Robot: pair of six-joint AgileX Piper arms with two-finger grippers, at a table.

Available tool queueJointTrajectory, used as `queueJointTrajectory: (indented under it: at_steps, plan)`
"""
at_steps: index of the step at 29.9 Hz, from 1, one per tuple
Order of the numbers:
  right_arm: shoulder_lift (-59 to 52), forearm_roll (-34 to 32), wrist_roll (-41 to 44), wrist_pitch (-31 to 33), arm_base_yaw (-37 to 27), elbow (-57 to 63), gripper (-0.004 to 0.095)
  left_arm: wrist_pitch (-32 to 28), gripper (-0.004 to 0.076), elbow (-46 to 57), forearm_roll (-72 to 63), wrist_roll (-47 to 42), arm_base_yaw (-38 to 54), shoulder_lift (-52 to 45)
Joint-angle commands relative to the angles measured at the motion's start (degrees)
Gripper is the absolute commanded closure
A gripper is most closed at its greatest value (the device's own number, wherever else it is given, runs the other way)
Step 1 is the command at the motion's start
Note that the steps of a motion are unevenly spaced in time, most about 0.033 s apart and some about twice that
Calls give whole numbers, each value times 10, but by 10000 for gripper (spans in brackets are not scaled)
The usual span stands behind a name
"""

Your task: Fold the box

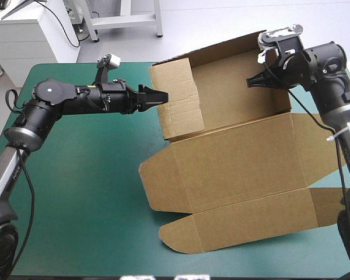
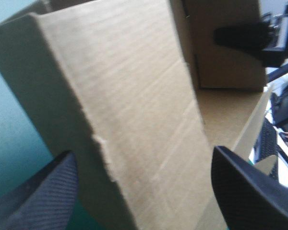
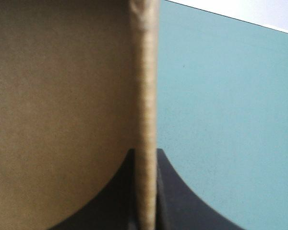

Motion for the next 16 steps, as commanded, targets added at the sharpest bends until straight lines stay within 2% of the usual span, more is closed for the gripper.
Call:
queueJointTrajectory:
  at_steps: [1,8,13,16]
  plan:
    - [-30,-3,7,-33,1,-17,925,-25,176,-18,40,-67,-2,-25]
    - [-51,-12,25,-63,11,-17,921,-46,176,-18,49,-111,-14,-25]
    - [-54,-102,59,-49,49,-20,919,-122,177,-18,73,-139,-67,-25]
    - [-54,-124,75,-45,67,-21,919,-168,178,-18,95,-150,-101,-25]
